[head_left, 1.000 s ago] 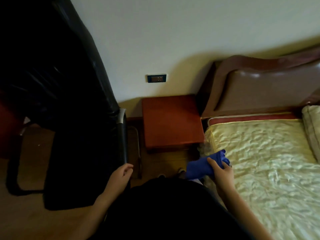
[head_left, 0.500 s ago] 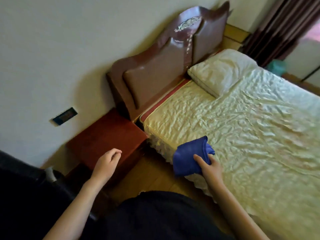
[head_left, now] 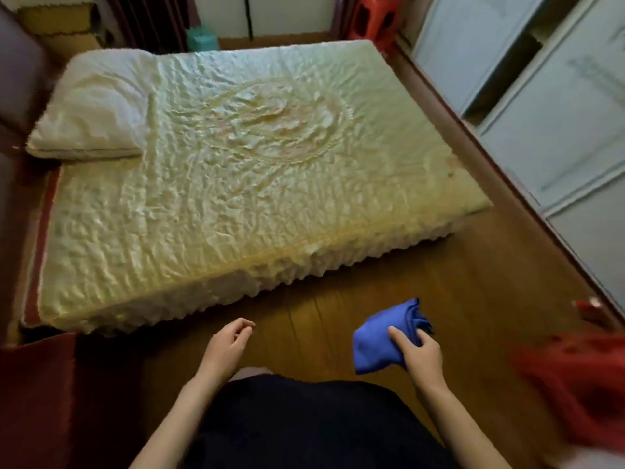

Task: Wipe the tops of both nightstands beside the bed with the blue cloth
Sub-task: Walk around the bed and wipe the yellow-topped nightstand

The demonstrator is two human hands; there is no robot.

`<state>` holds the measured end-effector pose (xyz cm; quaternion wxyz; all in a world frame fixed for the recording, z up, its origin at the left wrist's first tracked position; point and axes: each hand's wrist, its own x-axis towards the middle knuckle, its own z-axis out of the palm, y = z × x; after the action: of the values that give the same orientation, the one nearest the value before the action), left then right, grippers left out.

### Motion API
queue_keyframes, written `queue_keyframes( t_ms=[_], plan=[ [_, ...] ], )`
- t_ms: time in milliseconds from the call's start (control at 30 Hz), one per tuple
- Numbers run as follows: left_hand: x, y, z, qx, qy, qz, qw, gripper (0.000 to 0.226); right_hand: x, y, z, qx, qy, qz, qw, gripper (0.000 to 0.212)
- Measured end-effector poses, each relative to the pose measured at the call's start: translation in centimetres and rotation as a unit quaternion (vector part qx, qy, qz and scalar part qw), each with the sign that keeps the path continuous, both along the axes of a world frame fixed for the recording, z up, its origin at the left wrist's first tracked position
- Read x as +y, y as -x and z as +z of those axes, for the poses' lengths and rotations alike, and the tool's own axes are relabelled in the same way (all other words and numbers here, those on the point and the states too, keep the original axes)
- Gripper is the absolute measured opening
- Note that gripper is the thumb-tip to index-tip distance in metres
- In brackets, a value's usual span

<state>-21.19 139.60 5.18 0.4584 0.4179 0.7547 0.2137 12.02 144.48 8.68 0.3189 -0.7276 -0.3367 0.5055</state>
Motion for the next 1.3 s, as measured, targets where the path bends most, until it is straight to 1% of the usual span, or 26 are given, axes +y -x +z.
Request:
queue_keyframes(
  t_ms=[67,167,233,300,400,500,633,700,767,867,933,1000,1133,1167,1233,1300],
  plan=[
    [2.4,-4.4,0.0,-0.011,0.001,-0.067,0.998,0.016,-2.4,-4.8,-0.2,-0.001,0.004,-0.084,0.996,0.017],
    [6.2,-9.8,0.6,-0.009,0.006,-0.16,0.987,0.015,-5.7,-10.3,-0.7,0.006,0.011,-0.194,0.981,0.025],
    [8.6,-12.6,0.6,0.002,0.006,-0.204,0.979,0.017,-7.2,-13.1,-1.1,0.019,0.018,-0.257,0.966,0.033],
    [10.5,-14.7,0.5,0.017,0.01,-0.243,0.97,0.019,-7.8,-15.1,-1.5,0.031,0.019,-0.307,0.951,0.035],
    [13.6,-17.6,-0.3,0.05,0.016,-0.297,0.953,0.019,-6.8,-17.8,-2.0,0.052,0.014,-0.358,0.932,0.032],
    [17.8,-20.5,-1.7,0.063,0.035,-0.315,0.946,0.018,-3.2,-21.1,-3.3,0.062,0.014,-0.388,0.92,0.029],
    [25.0,-25.2,-3.2,0.082,0.041,-0.298,0.95,0.019,4.4,-26.9,-4.5,0.066,-0.002,-0.396,0.916,0.023],
    [29.3,-28.0,-3.7,0.078,0.051,-0.292,0.952,0.023,8.5,-30.2,-4.6,0.066,-0.001,-0.398,0.915,0.026],
    [33.6,-31.9,-3.4,0.082,0.047,-0.308,0.947,0.024,11.8,-33.7,-4.3,0.048,0.003,-0.401,0.915,0.032],
    [39.3,-40.0,-1.1,0.065,0.045,-0.346,0.935,0.019,15.4,-39.4,-3.1,0.022,0.018,-0.406,0.913,0.037],
    [43.0,-46.0,0.0,0.054,0.042,-0.389,0.919,0.021,17.0,-43.3,-2.2,0.009,0.017,-0.423,0.906,0.038],
    [46.0,-52.0,1.3,0.05,0.036,-0.439,0.896,0.024,17.8,-47.2,-1.5,-0.003,0.012,-0.454,0.891,0.034],
    [51.2,-63.2,2.4,0.036,0.02,-0.494,0.869,0.023,19.5,-56.2,-1.5,-0.014,0.019,-0.513,0.858,0.021],
    [52.4,-65.8,2.4,0.035,0.016,-0.5,0.865,0.023,20.2,-58.6,-1.7,-0.012,0.023,-0.521,0.853,0.017],
    [54.6,-70.5,1.8,0.041,0.014,-0.502,0.864,0.025,22.1,-63.7,-2.6,-0.018,0.027,-0.515,0.857,0.017],
    [56.7,-74.6,1.3,0.051,0.011,-0.484,0.873,0.026,25.2,-68.8,-3.1,-0.03,0.024,-0.499,0.866,0.019]
  ],
)
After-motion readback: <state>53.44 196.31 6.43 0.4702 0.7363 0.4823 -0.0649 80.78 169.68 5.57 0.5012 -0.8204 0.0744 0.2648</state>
